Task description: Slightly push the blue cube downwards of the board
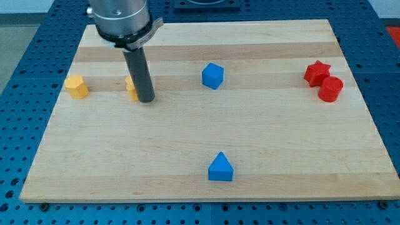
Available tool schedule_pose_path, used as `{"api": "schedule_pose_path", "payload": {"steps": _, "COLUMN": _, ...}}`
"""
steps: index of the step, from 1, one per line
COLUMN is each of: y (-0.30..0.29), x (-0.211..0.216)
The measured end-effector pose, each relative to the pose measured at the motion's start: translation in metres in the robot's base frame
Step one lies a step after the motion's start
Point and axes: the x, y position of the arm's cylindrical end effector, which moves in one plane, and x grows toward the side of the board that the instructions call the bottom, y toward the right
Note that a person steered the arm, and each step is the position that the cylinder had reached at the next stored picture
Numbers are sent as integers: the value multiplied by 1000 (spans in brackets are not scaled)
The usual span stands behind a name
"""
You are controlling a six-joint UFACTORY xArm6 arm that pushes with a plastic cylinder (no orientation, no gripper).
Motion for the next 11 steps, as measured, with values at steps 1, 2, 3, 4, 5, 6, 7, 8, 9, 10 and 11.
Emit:
{"api": "schedule_pose_path", "payload": {"steps": 1, "y": 7, "x": -29}}
{"api": "schedule_pose_path", "payload": {"steps": 2, "y": 18, "x": -54}}
{"api": "schedule_pose_path", "payload": {"steps": 3, "y": 45, "x": -75}}
{"api": "schedule_pose_path", "payload": {"steps": 4, "y": 89, "x": -90}}
{"api": "schedule_pose_path", "payload": {"steps": 5, "y": 137, "x": -95}}
{"api": "schedule_pose_path", "payload": {"steps": 6, "y": 161, "x": -87}}
{"api": "schedule_pose_path", "payload": {"steps": 7, "y": 165, "x": -63}}
{"api": "schedule_pose_path", "payload": {"steps": 8, "y": 165, "x": -42}}
{"api": "schedule_pose_path", "payload": {"steps": 9, "y": 165, "x": -28}}
{"api": "schedule_pose_path", "payload": {"steps": 10, "y": 165, "x": -31}}
{"api": "schedule_pose_path", "payload": {"steps": 11, "y": 166, "x": -49}}
